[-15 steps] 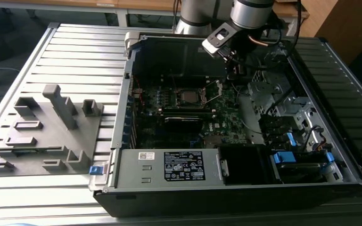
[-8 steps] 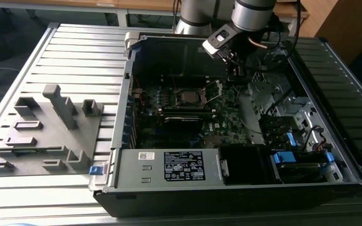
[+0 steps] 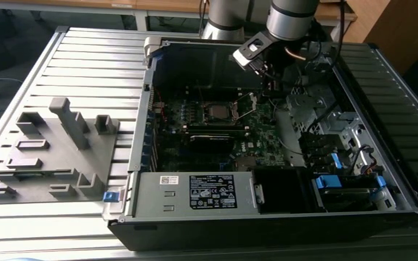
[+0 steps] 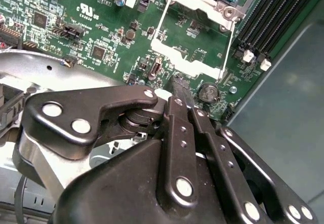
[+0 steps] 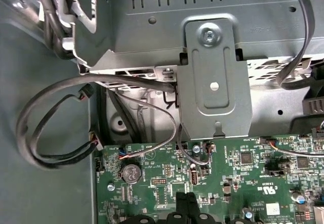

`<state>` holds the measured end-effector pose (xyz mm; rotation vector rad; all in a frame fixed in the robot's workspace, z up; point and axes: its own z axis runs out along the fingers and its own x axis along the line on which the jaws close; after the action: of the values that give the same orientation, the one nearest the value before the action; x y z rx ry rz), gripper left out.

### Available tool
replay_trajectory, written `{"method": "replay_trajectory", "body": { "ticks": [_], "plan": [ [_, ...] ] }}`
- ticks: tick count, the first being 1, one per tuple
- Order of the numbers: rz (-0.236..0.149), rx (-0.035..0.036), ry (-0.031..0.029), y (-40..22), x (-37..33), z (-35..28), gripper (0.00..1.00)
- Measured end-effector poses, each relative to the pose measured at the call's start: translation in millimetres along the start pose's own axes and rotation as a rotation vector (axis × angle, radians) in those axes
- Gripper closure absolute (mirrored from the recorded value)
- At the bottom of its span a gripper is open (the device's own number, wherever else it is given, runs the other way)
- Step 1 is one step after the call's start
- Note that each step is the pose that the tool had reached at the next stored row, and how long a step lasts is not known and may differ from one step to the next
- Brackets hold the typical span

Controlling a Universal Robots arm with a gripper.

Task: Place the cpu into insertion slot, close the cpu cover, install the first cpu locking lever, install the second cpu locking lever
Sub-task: 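Close the cpu cover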

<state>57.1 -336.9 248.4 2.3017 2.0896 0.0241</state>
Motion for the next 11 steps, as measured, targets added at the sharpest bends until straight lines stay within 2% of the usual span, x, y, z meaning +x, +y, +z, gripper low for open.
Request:
{"method": "replay_trajectory", "body": {
  "ticks": [4,11],
  "plan": [
    [0.003,0.0000,-0.0001,0.2,0.1,3.9,0.89],
    [0.003,0.0000,-0.0002,0.1,0.1,5.4,0.89]
  ]
}}
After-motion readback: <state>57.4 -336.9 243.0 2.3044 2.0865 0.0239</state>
